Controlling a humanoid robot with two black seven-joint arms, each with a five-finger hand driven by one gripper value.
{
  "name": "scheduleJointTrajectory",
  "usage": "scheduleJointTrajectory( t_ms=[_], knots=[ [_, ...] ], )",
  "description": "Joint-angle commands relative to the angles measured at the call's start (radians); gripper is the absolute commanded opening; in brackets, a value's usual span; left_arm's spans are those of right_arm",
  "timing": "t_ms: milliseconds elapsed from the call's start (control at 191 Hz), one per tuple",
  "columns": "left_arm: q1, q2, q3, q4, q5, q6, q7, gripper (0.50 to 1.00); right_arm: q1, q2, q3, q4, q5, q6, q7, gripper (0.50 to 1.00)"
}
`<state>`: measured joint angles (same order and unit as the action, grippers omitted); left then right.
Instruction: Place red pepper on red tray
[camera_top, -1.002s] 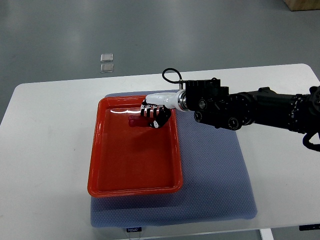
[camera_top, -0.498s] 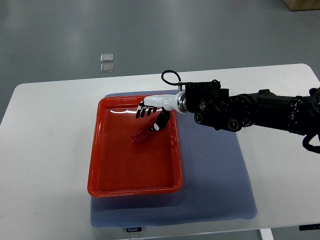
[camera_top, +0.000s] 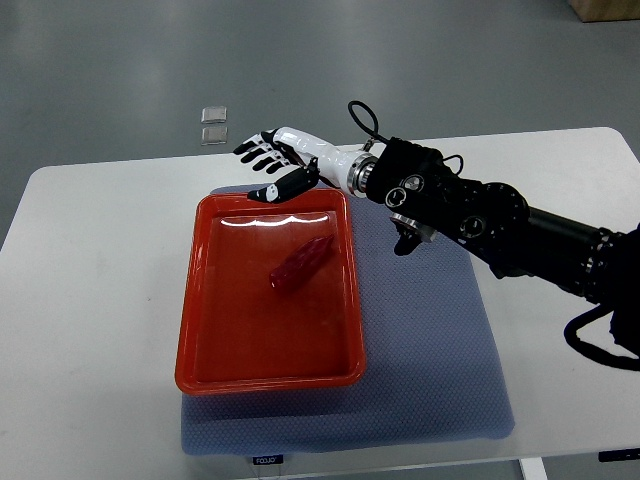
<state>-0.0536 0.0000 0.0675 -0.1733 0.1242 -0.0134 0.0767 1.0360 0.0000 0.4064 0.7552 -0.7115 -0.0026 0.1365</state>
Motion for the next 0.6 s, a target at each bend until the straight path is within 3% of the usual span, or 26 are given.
scheduleJointTrajectory(
  t_ms=[0, 136, 184, 399, 593],
  knots=[
    [0.000, 0.000, 0.002, 0.000, 0.000, 0.000, 0.000, 1.000, -0.123, 0.000, 0.269, 0.001, 0.069, -0.002, 0.037, 0.817],
    [0.000, 0.000, 0.003, -0.002, 0.000, 0.000, 0.000, 1.000, -0.257, 0.000, 0.531, 0.006, 0.208, 0.007, 0.046, 0.862],
    [0.000, 0.000, 0.005, -0.002, 0.002, 0.000, 0.000, 1.000, -0.295, 0.000, 0.584, 0.006, 0.283, 0.018, 0.046, 0.901],
    [0.000, 0.000, 0.003, 0.000, 0.000, 0.000, 0.000, 1.000, -0.367, 0.000, 0.634, 0.000, 0.572, 0.088, 0.046, 0.913],
    [0.000, 0.000, 0.003, 0.000, 0.000, 0.000, 0.000, 1.000, -0.382, 0.000, 0.634, -0.008, 0.621, 0.102, 0.046, 0.913]
  ],
)
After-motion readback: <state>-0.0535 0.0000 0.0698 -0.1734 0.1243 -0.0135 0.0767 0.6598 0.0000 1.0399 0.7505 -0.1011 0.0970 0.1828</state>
